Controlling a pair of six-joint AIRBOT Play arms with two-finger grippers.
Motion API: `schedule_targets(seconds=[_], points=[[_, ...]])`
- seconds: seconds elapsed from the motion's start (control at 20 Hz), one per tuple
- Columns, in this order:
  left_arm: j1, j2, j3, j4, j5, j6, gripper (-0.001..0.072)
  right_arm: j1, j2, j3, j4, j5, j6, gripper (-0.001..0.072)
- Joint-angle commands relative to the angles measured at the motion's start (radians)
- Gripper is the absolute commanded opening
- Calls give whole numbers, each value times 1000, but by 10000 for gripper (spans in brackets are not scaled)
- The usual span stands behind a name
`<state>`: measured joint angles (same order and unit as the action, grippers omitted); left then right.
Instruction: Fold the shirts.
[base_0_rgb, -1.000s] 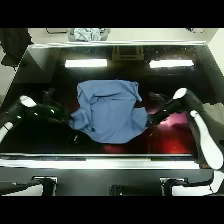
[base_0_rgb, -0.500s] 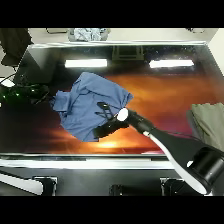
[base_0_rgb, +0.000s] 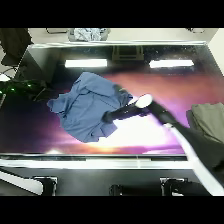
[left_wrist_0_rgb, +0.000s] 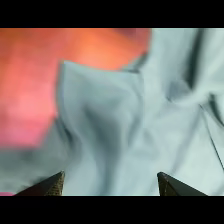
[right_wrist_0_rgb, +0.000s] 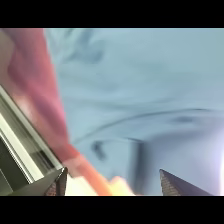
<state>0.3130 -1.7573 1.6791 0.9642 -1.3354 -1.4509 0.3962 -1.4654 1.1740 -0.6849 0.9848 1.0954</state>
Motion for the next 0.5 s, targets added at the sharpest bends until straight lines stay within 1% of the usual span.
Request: schedule_targets(seconds=[0.0, 0.1, 0.2, 0.35, 0.45], points=[[2, 108, -48, 50, -148, 66, 715, -354, 128, 1, -36, 222, -116, 690], [3, 232, -231, 53, -95, 68, 715, -563, 141, 1, -52, 206, -117, 688], [-2, 357, -474, 39, -32, 68, 716, -693, 132, 0, -94, 178, -129, 688], [-40, 505, -813, -62, 90, 68, 716, -753, 117, 0, -173, 137, -132, 687], [-95, 542, -945, -129, 159, 68, 716, -753, 100, 0, -185, 144, -132, 687]])
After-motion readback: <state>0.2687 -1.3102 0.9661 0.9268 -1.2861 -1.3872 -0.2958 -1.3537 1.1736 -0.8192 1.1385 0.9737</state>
